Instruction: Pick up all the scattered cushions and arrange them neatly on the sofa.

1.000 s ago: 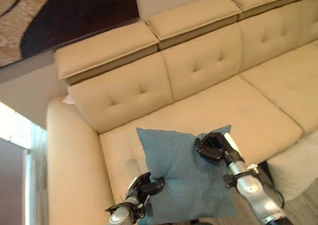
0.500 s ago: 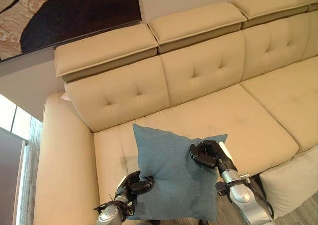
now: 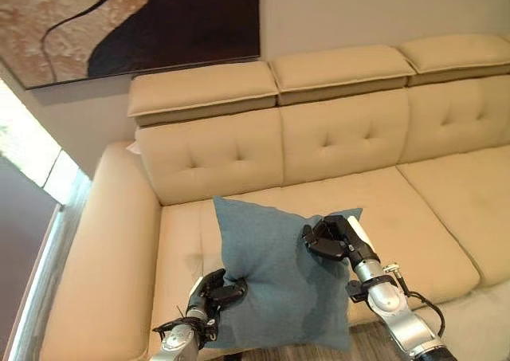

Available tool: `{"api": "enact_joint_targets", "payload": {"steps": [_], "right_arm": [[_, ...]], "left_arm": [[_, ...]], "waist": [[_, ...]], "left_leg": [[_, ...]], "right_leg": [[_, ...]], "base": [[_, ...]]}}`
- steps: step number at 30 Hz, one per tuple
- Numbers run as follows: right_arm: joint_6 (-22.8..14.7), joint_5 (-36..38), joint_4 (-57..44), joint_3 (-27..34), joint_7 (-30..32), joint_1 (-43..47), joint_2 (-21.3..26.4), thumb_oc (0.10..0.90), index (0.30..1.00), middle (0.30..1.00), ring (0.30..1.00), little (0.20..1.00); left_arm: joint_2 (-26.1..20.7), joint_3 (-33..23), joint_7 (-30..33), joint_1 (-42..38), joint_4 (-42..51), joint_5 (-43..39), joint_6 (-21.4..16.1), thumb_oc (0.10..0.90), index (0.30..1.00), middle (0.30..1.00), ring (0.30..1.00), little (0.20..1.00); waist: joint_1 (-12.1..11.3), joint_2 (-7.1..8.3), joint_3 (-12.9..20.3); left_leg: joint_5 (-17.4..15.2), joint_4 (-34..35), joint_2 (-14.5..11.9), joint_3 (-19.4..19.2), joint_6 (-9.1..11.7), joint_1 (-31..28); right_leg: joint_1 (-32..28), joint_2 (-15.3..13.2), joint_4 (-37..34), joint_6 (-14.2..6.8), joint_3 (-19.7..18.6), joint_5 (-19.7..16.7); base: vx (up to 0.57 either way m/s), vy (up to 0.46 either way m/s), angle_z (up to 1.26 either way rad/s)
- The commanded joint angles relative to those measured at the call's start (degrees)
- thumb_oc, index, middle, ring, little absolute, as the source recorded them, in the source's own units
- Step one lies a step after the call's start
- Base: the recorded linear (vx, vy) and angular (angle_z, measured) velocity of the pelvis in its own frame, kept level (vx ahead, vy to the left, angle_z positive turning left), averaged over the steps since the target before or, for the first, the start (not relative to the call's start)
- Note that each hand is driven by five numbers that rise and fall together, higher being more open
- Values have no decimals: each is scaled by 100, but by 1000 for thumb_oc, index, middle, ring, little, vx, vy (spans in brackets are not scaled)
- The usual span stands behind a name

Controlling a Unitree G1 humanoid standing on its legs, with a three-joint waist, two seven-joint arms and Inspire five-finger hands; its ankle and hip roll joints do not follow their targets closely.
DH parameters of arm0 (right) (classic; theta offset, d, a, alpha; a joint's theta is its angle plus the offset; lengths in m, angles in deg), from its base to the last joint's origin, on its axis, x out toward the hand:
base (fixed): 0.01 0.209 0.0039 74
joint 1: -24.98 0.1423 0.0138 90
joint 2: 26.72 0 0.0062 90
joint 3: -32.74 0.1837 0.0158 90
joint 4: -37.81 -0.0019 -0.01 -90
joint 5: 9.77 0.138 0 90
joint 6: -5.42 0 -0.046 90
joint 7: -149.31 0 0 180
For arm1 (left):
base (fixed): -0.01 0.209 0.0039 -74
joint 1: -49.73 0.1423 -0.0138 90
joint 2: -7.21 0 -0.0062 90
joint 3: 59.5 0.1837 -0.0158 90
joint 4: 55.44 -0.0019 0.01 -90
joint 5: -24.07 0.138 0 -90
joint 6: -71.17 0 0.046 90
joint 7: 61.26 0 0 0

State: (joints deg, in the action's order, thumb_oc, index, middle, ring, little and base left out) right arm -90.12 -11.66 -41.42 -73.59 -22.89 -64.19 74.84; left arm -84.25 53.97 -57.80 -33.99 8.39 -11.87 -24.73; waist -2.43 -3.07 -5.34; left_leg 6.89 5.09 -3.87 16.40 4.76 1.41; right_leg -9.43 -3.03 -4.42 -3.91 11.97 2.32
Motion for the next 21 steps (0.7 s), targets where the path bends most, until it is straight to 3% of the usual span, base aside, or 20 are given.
{"api": "enact_joint_targets", "payload": {"steps": [1,3,5,7,9,10,11,13,14,17,19,21], "right_arm": [[-824,316,-935,83,92,450,-231,400,300,300,300,300],[-881,366,-999,52,80,347,-215,400,300,300,300,300],[-895,356,-1038,30,87,271,-164,400,300,300,300,300],[-885,321,-1134,37,78,103,-169,400,300,300,300,300],[-852,257,-1137,33,75,-30,-186,400,300,300,300,300],[-852,257,-1138,33,75,-31,-186,400,300,300,300,300],[-825,246,-1155,77,37,-61,-192,400,300,300,300,300],[-820,159,-1106,14,35,-78,-270,400,300,300,300,300],[-812,124,-1047,1,26,-77,-286,400,300,300,300,300],[-814,16,-1087,54,-43,-206,-341,400,300,300,300,300],[-813,-116,-1089,54,-53,-183,-343,400,300,300,300,300],[-819,-173,-1127,89,-82,-209,-343,400,300,300,300,300]], "left_arm": [[27,-164,-241,-495,689,-191,-537,400,300,300,300,300],[89,-153,-284,-434,644,-253,-534,400,300,300,300,300],[187,-139,-296,-383,602,-316,-566,400,300,300,300,300],[236,-144,-358,-261,555,-340,-574,400,300,300,300,300],[254,-122,-418,-51,498,-263,-502,400,300,300,300,300],[253,-121,-418,-50,498,-263,-502,400,300,300,300,300],[263,-141,-449,43,534,-285,-486,400,300,300,300,300],[254,-163,-425,183,510,-254,-468,400,300,300,300,300],[255,-176,-428,182,467,-230,-447,400,300,300,300,300],[184,-199,-459,152,471,-113,-441,400,300,300,300,300],[146,-221,-449,161,485,-76,-445,400,300,300,300,300],[96,-241,-484,146,471,-10,-429,400,300,300,300,300]], "waist": [[-112,298,219],[-108,362,-33],[-7,428,-168],[21,450,-100],[-80,353,-3],[-84,356,-2],[-135,318,69],[-200,323,159],[-212,362,178],[-136,424,215],[-81,436,114],[-38,358,54]], "left_leg": [[-403,-334,-157,-273,-58,-83],[-473,-1090,-10,-383,-88,330],[-546,-1718,95,-1124,-235,765],[-685,-1696,204,-1863,-395,968],[-336,-1175,560,-2183,-458,1232],[-331,-1166,561,-2187,-458,1227],[-300,-597,550,-2276,-467,979],[-150,-397,761,-1980,-603,850],[-151,-398,872,-1800,-630,809],[-303,-318,891,-1853,-822,446],[-457,-381,1006,-1793,-1002,185],[-558,-396,941,-1751,-1072,1]], "right_leg": [[620,-40,846,59,-360,63],[579,-74,829,116,-305,55],[538,-135,817,142,-126,68],[455,-130,675,111,-18,72],[399,33,610,96,-32,68],[400,31,611,96,-35,68],[343,74,582,41,-52,86],[313,111,684,-12,-108,139],[290,76,836,-57,-128,186],[444,-134,1718,-219,-81,28],[801,-445,2772,-474,-134,-643],[1052,-554,3502,-507,-159,-918]], "base": [[-7,-205,25],[-62,-158,24],[-43,-97,53],[91,-23,90],[177,52,72],[180,82,10],[180,97,-12],[245,136,-14],[233,152,-14],[250,197,20],[192,223,24],[189,155,17]]}}
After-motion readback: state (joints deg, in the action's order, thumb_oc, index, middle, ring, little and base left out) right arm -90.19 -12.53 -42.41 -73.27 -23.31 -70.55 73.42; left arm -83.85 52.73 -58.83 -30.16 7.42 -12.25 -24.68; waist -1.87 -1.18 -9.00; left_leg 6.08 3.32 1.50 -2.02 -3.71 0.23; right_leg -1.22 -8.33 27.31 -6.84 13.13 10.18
